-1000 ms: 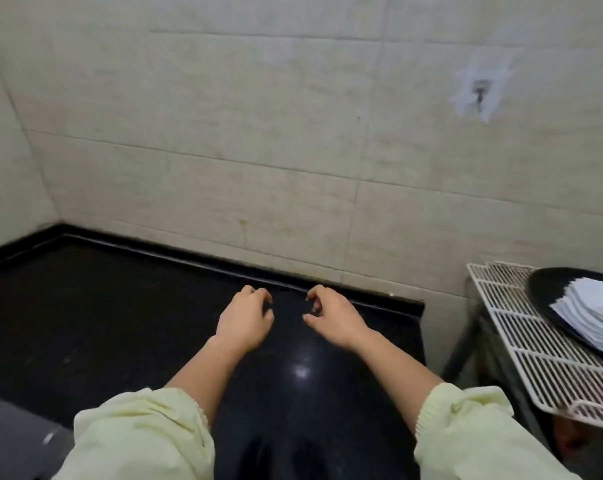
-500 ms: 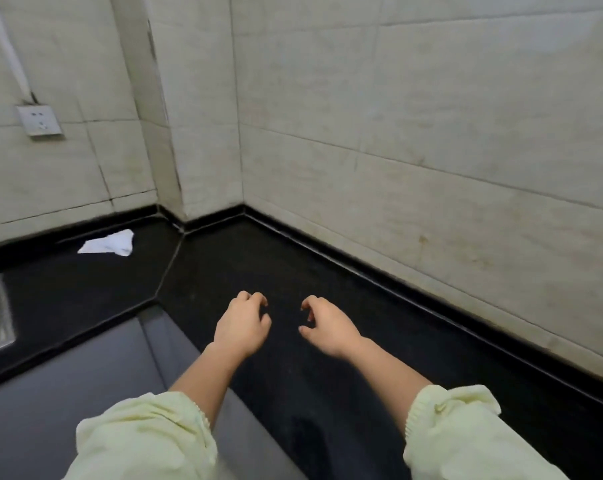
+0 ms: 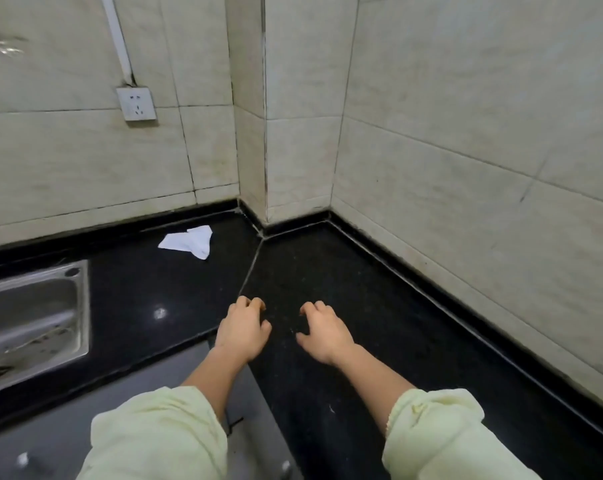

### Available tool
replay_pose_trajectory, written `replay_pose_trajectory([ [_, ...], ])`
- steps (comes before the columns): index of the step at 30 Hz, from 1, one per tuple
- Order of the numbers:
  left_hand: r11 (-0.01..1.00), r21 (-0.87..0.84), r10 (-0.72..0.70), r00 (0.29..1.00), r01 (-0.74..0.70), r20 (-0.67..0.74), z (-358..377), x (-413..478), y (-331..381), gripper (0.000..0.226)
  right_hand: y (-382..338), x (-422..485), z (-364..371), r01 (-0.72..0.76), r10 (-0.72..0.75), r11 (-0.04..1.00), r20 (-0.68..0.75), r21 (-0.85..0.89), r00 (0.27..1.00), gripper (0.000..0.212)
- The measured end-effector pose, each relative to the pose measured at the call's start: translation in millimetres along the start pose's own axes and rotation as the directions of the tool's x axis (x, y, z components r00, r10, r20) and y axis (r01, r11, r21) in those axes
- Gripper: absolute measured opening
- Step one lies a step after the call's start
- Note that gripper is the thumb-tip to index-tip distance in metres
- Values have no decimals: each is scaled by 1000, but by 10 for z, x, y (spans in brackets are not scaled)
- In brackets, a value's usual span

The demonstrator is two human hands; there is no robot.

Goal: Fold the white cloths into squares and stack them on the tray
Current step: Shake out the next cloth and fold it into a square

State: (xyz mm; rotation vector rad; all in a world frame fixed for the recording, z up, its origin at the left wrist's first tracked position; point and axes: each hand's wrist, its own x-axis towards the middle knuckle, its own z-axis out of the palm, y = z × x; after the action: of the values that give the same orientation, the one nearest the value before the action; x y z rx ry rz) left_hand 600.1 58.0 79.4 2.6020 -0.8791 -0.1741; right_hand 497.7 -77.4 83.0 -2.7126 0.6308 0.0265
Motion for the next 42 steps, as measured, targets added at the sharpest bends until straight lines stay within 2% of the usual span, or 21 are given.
replay_pose_trajectory([
  [8, 994, -62, -89, 996, 88, -2, -117, 1081, -794, 33, -439, 1299, 189, 44, -42, 998, 35, -47, 998, 50],
  [13, 993, -70, -91, 995, 93, 41, -146, 1793, -1375, 34, -755, 2136, 407, -5, 5, 1000, 46, -16, 999, 52],
  [18, 992, -82, -92, 992, 99, 91, -251, 2560, -2021, 36, -1147, 2931, 620, -54, 53, 999, 89, 4, 995, 46],
  [27, 989, -77, -113, 984, 124, 141, -163, 3470, -2869, 36, -1572, 3933, 1017, -74, 66, 996, 171, 41, 983, 46],
  [31, 995, -26, -97, 992, 99, 76, -81, 3721, -3105, 44, -1665, 4257, 1194, -52, 40, 997, 187, 61, 982, 44],
  [34, 998, -3, -57, 998, 57, 37, -25, 3856, -3225, 50, -1705, 4420, 1301, -1, -3, 1000, 160, 28, 987, 52],
  [38, 998, -22, 52, 995, -50, 82, 120, 3970, -3390, 47, -1729, 4581, 1418, 125, -116, 990, 136, -64, 984, 59],
  [42, 995, -43, 96, 987, -91, 130, 217, 4008, -3459, 49, -1704, 4685, 1525, 158, -148, 980, 88, -121, 985, 46],
])
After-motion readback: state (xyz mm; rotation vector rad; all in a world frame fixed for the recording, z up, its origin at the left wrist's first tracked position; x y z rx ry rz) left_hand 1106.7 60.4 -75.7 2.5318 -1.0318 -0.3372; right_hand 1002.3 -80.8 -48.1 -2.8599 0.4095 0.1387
